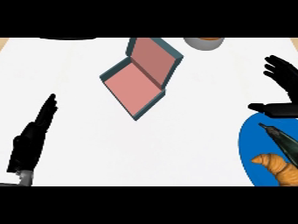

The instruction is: Pick the eggplant from the plate and place it in the cardboard box

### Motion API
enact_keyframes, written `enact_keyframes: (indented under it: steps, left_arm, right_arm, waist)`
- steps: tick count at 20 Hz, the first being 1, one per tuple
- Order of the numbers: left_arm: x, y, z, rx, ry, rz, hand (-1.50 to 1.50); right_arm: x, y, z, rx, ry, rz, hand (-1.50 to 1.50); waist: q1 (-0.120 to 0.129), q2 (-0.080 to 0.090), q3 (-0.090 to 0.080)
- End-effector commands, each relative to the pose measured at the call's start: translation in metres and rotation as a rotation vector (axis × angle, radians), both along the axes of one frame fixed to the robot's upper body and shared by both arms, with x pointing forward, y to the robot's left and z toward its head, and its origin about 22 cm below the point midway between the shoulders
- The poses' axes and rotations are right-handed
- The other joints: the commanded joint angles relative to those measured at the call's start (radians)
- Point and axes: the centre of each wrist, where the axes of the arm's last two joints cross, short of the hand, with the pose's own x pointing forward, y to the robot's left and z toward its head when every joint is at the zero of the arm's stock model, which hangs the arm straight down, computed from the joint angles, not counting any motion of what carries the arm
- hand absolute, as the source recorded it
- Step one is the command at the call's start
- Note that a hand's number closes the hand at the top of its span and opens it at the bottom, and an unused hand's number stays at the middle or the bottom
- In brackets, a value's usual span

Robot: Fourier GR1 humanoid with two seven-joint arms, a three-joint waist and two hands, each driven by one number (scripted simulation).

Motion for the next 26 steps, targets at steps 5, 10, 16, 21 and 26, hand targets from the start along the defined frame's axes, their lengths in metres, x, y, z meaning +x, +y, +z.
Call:
enact_keyframes:
  steps: [5,10,16,21,26]
  left_arm:
    - [0.012,0.011,0.0,0.018,0.003,0.049,0.0]
    - [0.012,-0.003,0.002,0.0,0.003,0.02,0.0]
    - [0.007,-0.006,-0.007,0.012,0.007,0.015,0.0]
    - [0.018,-0.008,0.001,0.021,0.011,0.013,0.0]
    - [0.002,-0.004,-0.005,0.021,0.014,0.061,0.0]
  right_arm:
    - [-0.006,-0.076,-0.01,-0.097,0.036,0.14,-1.5]
    - [-0.002,-0.102,0.056,-0.482,0.134,0.292,-1.5]
    - [0.004,-0.097,0.091,-0.736,0.396,0.557,-1.5]
    - [0.023,-0.072,0.104,-0.845,0.544,0.721,-1.5]
    - [0.022,-0.048,0.061,-0.886,0.568,0.774,-1.5]
  waist:
    - [-0.01,-0.004,0.0]
    - [0.011,0.0,0.0]
    - [0.017,-0.003,-0.002]
    - [0.007,-0.003,-0.002]
    - [-0.014,-0.009,-0.001]
